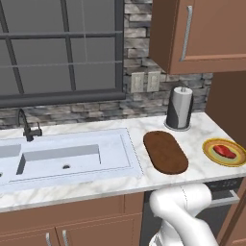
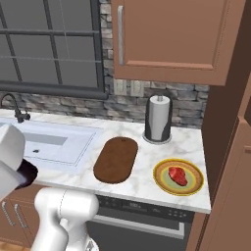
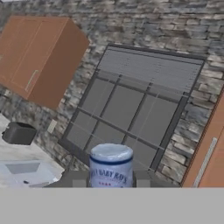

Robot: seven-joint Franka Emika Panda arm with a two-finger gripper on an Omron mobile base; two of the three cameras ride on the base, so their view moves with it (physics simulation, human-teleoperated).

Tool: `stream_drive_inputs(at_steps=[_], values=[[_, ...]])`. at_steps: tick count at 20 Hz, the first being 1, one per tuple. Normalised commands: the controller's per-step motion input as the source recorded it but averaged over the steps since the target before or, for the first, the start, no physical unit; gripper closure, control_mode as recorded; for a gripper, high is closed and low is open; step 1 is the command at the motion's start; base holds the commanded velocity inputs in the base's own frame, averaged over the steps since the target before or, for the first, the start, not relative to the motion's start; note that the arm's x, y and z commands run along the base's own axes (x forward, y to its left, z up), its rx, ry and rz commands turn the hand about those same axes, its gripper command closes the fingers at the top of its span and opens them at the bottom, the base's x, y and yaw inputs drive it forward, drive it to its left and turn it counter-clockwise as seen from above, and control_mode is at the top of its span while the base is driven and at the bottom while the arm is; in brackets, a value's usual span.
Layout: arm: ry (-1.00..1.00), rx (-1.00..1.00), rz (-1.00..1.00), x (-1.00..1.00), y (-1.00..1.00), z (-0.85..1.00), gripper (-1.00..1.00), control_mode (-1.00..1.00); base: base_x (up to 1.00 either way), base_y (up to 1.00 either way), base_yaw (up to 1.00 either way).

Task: Pick the steak from the plate and place it on the cutting board. Then pick the condiment bottle from the cabinet and place it next to the cutting board.

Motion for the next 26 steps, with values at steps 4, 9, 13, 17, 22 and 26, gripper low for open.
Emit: stream_drive_inputs(at_steps=[4,9,13,17,22,26], values=[[-0.04,0.00,-0.14,0.48,0.00,-0.37,1.00,-1.00,0.00,0.00,0.00],[0.00,0.09,-0.09,0.41,0.01,-0.34,1.00,-1.00,0.00,0.00,0.00],[0.00,0.14,-0.05,0.32,0.10,-0.35,1.00,-1.00,0.00,0.00,0.00],[0.00,0.13,-0.01,0.23,0.25,-0.38,1.00,-1.00,0.00,0.00,0.00],[0.00,0.12,0.00,0.20,0.25,-0.36,1.00,-1.00,0.00,0.00,0.00],[-0.01,0.11,-0.01,0.28,0.11,-0.20,1.00,-1.00,0.00,0.00,0.00]])
